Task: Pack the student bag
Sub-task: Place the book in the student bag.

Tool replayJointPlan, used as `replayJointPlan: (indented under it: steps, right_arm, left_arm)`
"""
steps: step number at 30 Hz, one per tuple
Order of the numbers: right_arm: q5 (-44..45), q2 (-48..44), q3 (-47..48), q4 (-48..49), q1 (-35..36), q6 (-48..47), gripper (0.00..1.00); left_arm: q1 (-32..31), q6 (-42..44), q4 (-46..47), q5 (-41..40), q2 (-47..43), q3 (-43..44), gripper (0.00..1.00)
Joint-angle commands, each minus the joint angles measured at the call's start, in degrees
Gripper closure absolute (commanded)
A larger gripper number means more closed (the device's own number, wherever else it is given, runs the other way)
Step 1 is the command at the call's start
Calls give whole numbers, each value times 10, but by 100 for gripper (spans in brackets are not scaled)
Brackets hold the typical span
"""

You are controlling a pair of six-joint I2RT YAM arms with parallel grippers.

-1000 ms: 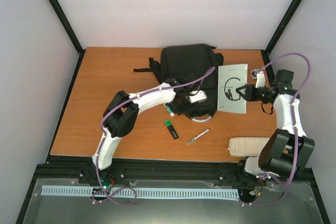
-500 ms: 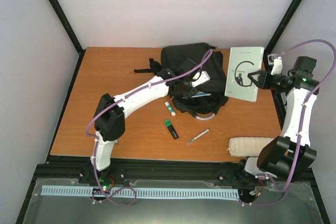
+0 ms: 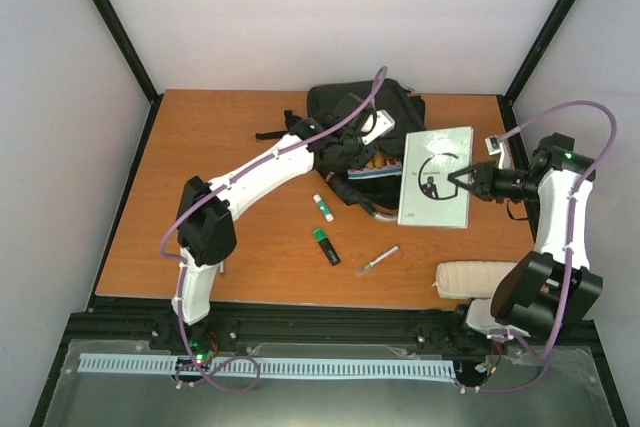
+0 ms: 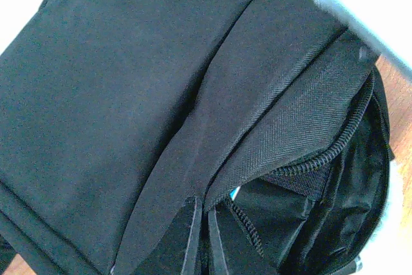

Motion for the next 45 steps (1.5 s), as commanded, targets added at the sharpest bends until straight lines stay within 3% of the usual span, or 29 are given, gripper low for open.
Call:
replayJointPlan:
  steps: [1, 7, 13, 25, 31, 36, 45]
  right_arm:
    - [-51, 17, -19, -50, 11, -29, 97]
    - [-48, 49, -47, -81, 17, -29, 97]
    - [-34, 73, -87, -53, 47, 11, 97]
    - [-44, 36, -140, -4, 118, 60, 97]
    - [-91, 82, -97, -4, 138, -3, 97]
    - [-116, 126, -122, 81, 159, 63, 97]
    - [-138, 203, -100, 115, 164, 56, 97]
  left_arm:
    - [8, -39, 55, 11, -1, 30, 99]
    - [10, -55, 56, 15, 0, 30, 99]
    - [12, -74, 62, 12, 1, 30, 99]
    - [12, -84, 71, 6, -8, 27, 99]
    - [12, -81, 76, 12, -40, 9, 99]
    - [13, -80, 76, 9, -56, 7, 99]
    - [12, -105, 97, 29, -82, -16, 99]
